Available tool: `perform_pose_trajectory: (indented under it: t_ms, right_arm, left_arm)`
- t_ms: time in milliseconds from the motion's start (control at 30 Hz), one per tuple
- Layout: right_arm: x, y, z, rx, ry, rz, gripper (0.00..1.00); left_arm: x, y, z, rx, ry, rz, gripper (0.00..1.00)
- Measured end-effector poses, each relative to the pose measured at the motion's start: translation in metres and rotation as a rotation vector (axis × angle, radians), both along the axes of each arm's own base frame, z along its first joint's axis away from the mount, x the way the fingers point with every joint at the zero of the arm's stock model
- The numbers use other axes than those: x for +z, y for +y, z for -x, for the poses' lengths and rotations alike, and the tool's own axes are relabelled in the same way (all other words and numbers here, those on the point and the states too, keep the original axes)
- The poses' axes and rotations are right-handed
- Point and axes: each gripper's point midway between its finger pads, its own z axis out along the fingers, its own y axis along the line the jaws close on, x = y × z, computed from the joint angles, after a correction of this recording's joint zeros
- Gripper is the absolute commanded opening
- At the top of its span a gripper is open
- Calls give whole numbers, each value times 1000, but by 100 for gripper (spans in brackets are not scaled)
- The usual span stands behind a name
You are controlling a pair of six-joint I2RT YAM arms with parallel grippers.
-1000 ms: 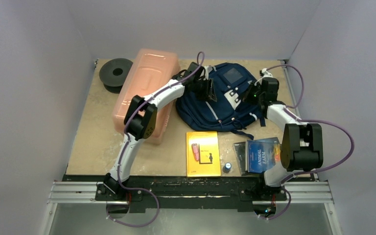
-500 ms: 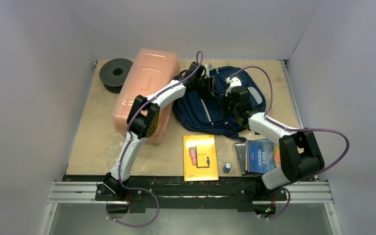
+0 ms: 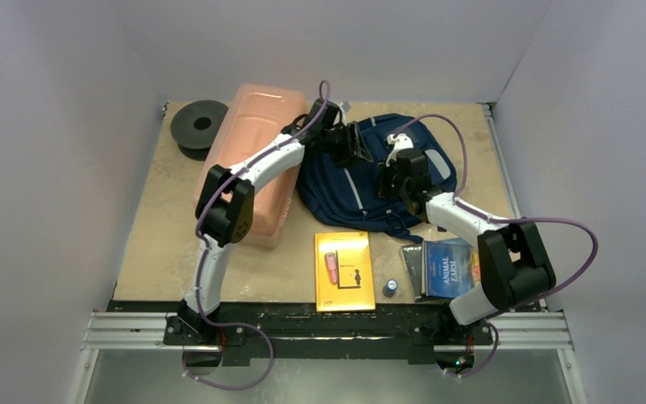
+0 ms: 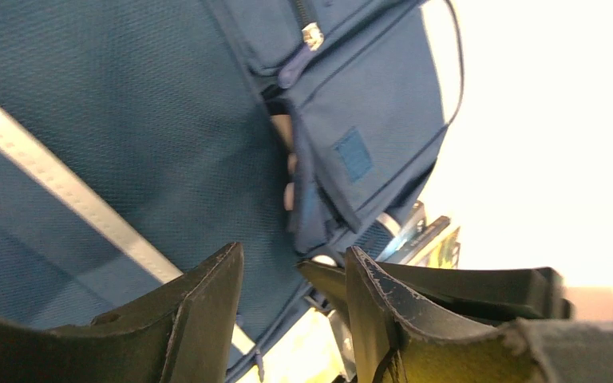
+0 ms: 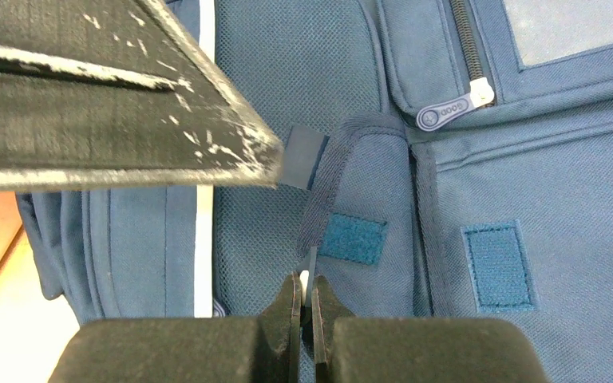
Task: Pack the student bag
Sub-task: Adjust the student bag at the center of the board.
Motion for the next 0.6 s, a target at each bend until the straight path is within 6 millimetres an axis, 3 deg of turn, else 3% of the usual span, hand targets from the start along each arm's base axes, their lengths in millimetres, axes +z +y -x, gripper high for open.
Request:
perform_pose_trajectory:
  t_ms: [100,133,267,367,433,600]
  right_arm:
    - [-1,2,1,7,5,-9,1]
    - [-1,3,2,12,9,-16,6]
    - [-6,7,8,27,27,-53,18]
    - [-8,8,12,35,47,-101,32]
    - [-12,6,17,35,87,-148,49]
    - [-13,-13,31,-43,220,-164,66]
  left_arm:
    - [7,-17,4,-34,-8,54,40]
    - [7,-25,5,-50,-12,70,39]
    - [-12,-42,10,-88,2,72,36]
    - [-40,-43,16,-102,44,33,35]
    - [-54,-40,18,-107,65,10,35]
    - [-59,-37,17,-123,49,-6,35]
